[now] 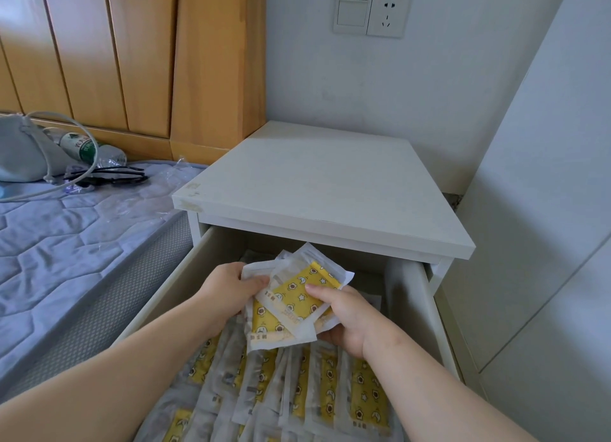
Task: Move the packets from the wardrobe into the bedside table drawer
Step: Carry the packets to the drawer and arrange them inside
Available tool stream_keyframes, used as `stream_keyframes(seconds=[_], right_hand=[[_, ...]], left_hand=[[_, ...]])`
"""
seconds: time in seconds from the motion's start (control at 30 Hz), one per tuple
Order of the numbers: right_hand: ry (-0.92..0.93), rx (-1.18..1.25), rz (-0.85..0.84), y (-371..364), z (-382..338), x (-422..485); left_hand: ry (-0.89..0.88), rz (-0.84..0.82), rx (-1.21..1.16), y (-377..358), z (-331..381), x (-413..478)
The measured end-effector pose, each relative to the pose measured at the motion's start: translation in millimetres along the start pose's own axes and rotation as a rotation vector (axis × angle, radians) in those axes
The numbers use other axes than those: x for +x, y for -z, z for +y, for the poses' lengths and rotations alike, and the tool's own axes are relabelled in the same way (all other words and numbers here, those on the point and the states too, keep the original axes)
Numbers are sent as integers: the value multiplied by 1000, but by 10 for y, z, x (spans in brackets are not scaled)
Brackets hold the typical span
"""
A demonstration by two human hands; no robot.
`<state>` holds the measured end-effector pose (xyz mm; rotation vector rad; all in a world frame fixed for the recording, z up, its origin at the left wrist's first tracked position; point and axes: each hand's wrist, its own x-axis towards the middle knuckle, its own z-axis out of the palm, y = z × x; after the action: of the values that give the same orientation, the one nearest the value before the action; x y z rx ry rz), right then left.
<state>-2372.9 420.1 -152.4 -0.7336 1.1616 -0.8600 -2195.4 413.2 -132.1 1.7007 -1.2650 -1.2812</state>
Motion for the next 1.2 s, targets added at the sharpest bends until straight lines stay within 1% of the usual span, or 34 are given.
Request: stream_keyframes(seconds=[0.07, 0.13, 0.23, 0.3, 0.37, 0.4, 0.5, 0.57, 0.63, 0.7, 0.8, 0.83, 0.87, 0.93, 1.0, 1.1, 1.17, 1.2], right_hand=[[-1, 30, 7, 2, -3, 4], [24, 57, 17, 12, -12, 10], [61, 55, 29, 31, -22, 10], [68, 25, 15, 42, -28, 2], [50, -6, -25, 42, -35, -20], [37, -19, -44, 34, -38, -34], [5, -39, -73, -3, -21, -53], [9, -37, -42, -31, 6, -39], [27, -13, 11, -51, 41, -3], [34, 29, 57, -63, 64, 21], [58, 27, 106, -68, 85, 34], [66, 5, 124, -70, 92, 36], [78, -31, 144, -68, 99, 47], [106, -130, 188, -70, 114, 63], [130, -237, 234, -68, 132, 76], [110, -353, 298, -50, 143, 114], [79, -367, 351, -35, 110, 142], [81, -391, 404, -8, 92, 170]], left_hand=[[-76, 65, 107, -36, 0, 4], [-119, 102, 113, -61, -16, 17], [-89, 110, -55, -69, -23, 10], [-28, 120, -185, -55, -8, -4], [32, 146, -220, -36, 4, -16], [38, 169, -178, -28, 2, -7], [3, 257, 68, -29, -6, 50], [31, 273, 197, -57, -17, 65], [96, 251, 265, -110, -42, 86], [177, 204, 189, -187, -46, 109], [369, 65, -183, -255, 0, 79], [413, 13, -295, -270, 11, 67], [436, -34, -360, -280, 8, 65], [422, -110, -390, -298, -14, 84], [371, -142, -385, -338, -26, 122], [289, -118, -306, -395, 21, 209], [268, -94, -308, -423, 40, 301], [263, -69, -332, -430, 43, 350]])
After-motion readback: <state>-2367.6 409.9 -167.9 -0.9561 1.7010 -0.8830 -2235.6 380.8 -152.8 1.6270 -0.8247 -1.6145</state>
